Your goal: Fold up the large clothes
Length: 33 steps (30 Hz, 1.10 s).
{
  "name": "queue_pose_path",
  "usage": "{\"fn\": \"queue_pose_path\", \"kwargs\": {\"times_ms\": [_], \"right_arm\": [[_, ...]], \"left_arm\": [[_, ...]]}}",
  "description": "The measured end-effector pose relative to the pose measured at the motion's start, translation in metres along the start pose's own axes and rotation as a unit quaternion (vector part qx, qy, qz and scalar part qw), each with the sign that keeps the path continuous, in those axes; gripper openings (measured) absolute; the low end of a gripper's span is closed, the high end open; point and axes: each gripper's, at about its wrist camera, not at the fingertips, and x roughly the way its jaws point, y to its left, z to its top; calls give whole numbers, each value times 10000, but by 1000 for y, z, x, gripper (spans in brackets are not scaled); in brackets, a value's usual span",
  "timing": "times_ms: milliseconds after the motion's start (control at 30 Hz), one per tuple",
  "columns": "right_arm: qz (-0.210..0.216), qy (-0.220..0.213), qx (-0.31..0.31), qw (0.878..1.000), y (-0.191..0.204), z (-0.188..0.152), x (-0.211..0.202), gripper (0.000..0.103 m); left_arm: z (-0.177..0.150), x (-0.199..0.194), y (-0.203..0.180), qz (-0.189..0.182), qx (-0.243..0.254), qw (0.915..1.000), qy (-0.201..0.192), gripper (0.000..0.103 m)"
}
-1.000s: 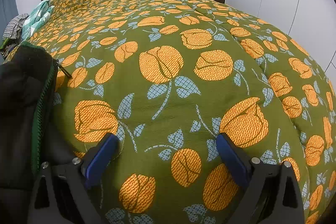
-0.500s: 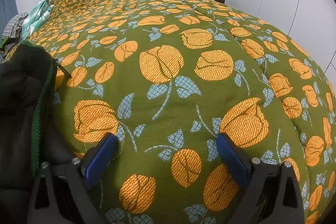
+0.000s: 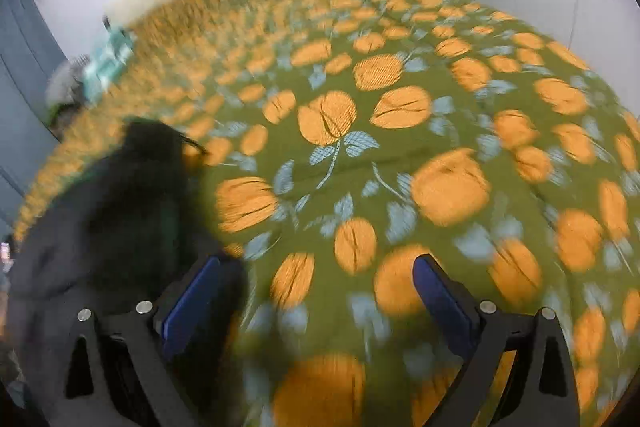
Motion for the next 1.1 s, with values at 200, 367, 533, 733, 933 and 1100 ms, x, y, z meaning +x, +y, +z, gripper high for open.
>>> {"fn": "queue_pose_path", "kwargs": {"times_ms": [200, 367, 533, 733, 933, 1100], "right_arm": [[910, 372, 377, 9944, 10, -52, -49, 99], [1450, 287, 928, 9846, 25, -88, -55, 99], [1608, 119, 1169, 9800, 42, -108, -56, 99], [1720, 71, 1215, 9775, 47, -118, -74, 99], [1889, 91, 1303, 9733, 41, -129, -77, 99], [2045, 294, 1343, 9692, 52, -139, -58, 99]], "left_arm": [[-7, -90, 32, -388, 262, 9975, -535, 101], [-35, -183, -16, -1434, 999, 9807, -879, 102], [-53, -223, -128, -2795, 1369, 9463, -873, 102], [-58, -148, -229, -2033, 1529, 9664, -363, 102], [-84, -102, -245, -1775, 1939, 9641, -371, 103], [-82, -94, -241, -1838, 1870, 9643, -367, 103]]}}
